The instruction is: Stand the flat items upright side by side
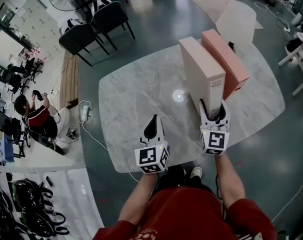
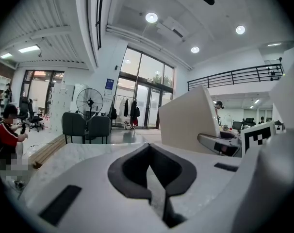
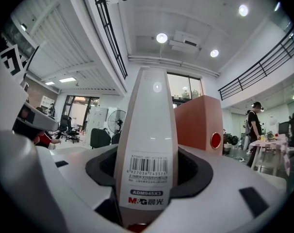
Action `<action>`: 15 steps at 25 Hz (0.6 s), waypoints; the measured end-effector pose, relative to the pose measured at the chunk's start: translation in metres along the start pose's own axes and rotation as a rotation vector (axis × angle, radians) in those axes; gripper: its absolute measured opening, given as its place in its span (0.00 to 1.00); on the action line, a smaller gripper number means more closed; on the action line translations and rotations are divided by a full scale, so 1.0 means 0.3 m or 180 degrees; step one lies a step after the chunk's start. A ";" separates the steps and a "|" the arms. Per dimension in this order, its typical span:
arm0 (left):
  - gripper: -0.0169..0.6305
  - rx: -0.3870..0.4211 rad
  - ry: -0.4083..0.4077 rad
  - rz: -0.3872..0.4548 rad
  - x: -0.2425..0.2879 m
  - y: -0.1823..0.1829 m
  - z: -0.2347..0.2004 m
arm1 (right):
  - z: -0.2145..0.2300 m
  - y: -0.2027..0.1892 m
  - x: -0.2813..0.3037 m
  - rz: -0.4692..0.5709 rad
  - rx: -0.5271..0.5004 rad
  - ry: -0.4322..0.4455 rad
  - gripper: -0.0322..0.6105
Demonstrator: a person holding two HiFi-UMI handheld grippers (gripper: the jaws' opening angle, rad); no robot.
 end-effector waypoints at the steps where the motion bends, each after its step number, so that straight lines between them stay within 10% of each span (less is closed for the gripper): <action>1: 0.03 -0.0004 -0.0002 -0.0007 0.005 -0.003 0.001 | 0.005 -0.002 0.003 0.0014 0.0010 -0.0010 0.47; 15: 0.03 -0.0053 -0.0067 -0.0103 0.039 -0.044 0.044 | 0.043 -0.034 0.003 -0.0087 0.0044 -0.0048 0.48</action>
Point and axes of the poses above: the fingertips, and each gripper's own axes: x forward along the fingers, z to its right, y out of its top, the point moved 5 cm from there along -x, backward along the fingers, and after that the axes turned 15 degrees about z, right-handed, at the moved point
